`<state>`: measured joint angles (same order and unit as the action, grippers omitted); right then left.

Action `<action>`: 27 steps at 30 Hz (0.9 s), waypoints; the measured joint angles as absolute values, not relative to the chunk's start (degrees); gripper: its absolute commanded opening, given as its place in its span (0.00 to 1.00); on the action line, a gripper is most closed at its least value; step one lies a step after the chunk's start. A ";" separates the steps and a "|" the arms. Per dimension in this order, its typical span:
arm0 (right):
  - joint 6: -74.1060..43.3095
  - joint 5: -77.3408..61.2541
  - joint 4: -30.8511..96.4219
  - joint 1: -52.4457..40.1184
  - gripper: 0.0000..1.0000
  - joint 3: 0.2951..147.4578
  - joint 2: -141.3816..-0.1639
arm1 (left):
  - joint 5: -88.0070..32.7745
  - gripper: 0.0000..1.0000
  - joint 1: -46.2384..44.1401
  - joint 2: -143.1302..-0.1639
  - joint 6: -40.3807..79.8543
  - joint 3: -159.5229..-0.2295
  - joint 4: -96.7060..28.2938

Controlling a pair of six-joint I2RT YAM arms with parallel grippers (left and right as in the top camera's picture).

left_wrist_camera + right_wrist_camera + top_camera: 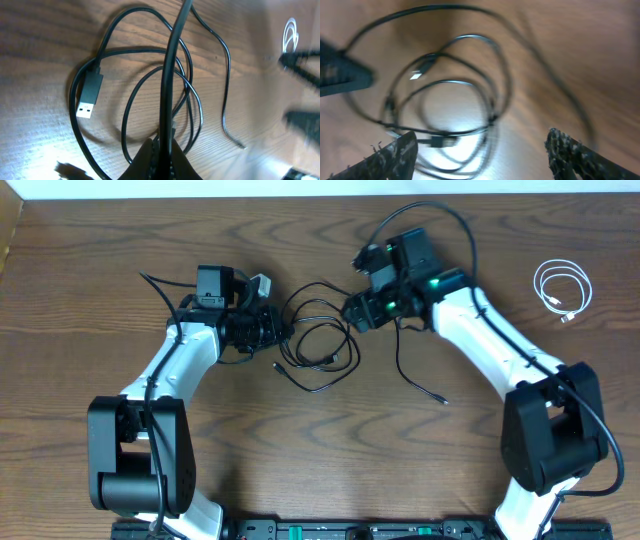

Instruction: Untangle cables

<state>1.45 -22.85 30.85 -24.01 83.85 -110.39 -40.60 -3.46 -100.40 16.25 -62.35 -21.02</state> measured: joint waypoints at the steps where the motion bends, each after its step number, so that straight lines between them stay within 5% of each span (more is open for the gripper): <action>1: 1.54 -23.55 30.85 -24.80 0.76 83.85 -110.39 | -40.60 0.08 -3.44 -100.40 17.37 -62.35 -21.02; 12: 1.93 -26.52 28.77 -31.75 0.73 83.85 -113.86 | -33.15 0.07 -3.44 -100.40 29.82 -62.35 -20.95; 27: 1.98 -30.13 18.98 -38.28 0.65 83.85 -120.29 | -31.33 0.08 -3.36 -100.40 31.75 -62.35 -20.93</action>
<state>1.98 -30.13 18.98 -38.28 83.85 -120.29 -31.33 -3.36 -100.40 31.75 -62.35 -20.93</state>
